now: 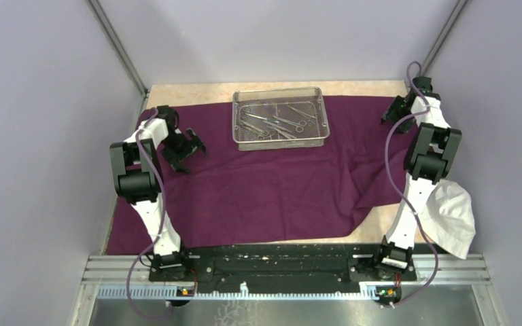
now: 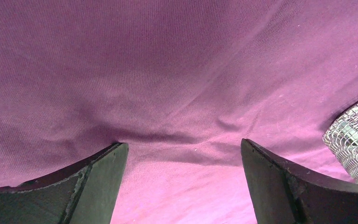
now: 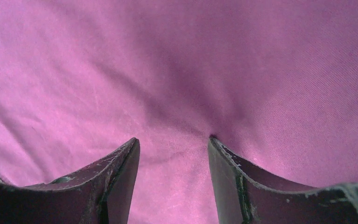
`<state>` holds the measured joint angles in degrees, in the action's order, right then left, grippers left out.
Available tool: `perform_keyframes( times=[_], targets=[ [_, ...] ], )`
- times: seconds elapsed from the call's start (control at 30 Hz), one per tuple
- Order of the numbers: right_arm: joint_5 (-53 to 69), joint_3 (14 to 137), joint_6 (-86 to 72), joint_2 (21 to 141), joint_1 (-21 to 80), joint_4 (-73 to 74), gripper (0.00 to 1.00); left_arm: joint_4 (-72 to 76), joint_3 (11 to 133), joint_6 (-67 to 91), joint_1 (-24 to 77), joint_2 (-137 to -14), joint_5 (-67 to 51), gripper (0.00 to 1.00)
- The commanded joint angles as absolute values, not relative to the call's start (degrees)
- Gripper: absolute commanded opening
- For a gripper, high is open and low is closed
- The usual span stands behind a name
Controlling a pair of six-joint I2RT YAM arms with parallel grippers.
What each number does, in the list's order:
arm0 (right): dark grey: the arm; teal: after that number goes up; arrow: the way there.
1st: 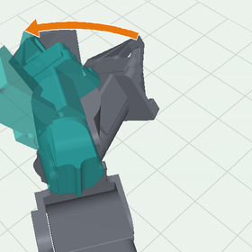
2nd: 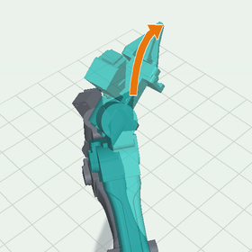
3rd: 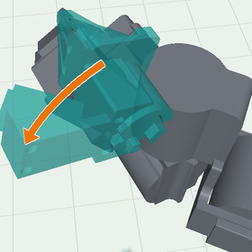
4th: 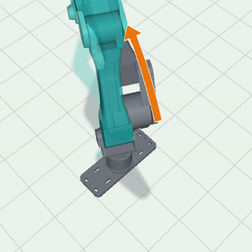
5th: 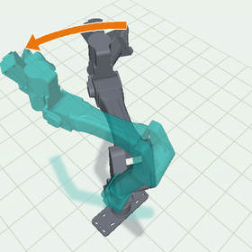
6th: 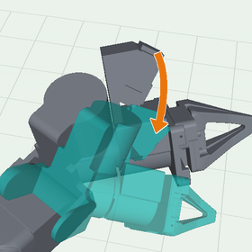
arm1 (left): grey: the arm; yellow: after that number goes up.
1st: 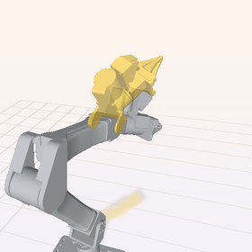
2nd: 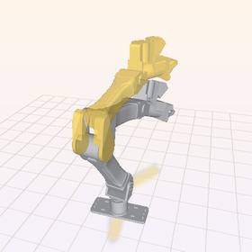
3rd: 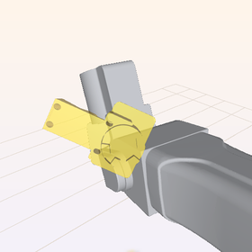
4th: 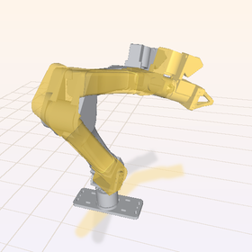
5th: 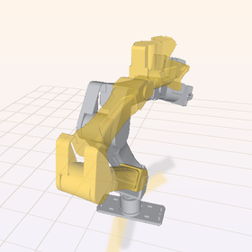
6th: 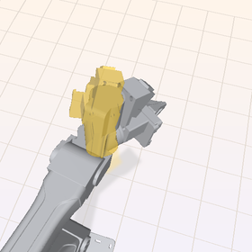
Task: Open and lay out the surgical kit
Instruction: Smooth out the surgical kit at the center of the board.
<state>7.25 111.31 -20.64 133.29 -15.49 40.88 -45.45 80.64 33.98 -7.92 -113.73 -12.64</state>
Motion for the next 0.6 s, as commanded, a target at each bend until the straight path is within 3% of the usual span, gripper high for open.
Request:
perform_keyframes(
  times=[0.0,0.17,0.3,0.57],
  targets=[
    [2.8,116.1,-16.6,140.9,-18.0,44.5,0.57,-40.1,81.0,29.8,-8.7,-120.9,-8.3,0.99],
    [4.7,125.1,-14.5,142.0,-17.6,51.8,0.57,-41.1,85.1,27.9,-8.7,-124.3,-7.1,0.99],
    [4.4,124.4,-14.8,134.2,-15.1,56.2,0.59,-43.5,89.2,26.2,-8.8,-126.2,-6.4,0.99],
    [9.7,90.0,-15.3,101.5,-10.0,52.0,0.65,-43.7,88.2,25.7,-6.7,-117.7,-8.2,0.99]
  ],
)
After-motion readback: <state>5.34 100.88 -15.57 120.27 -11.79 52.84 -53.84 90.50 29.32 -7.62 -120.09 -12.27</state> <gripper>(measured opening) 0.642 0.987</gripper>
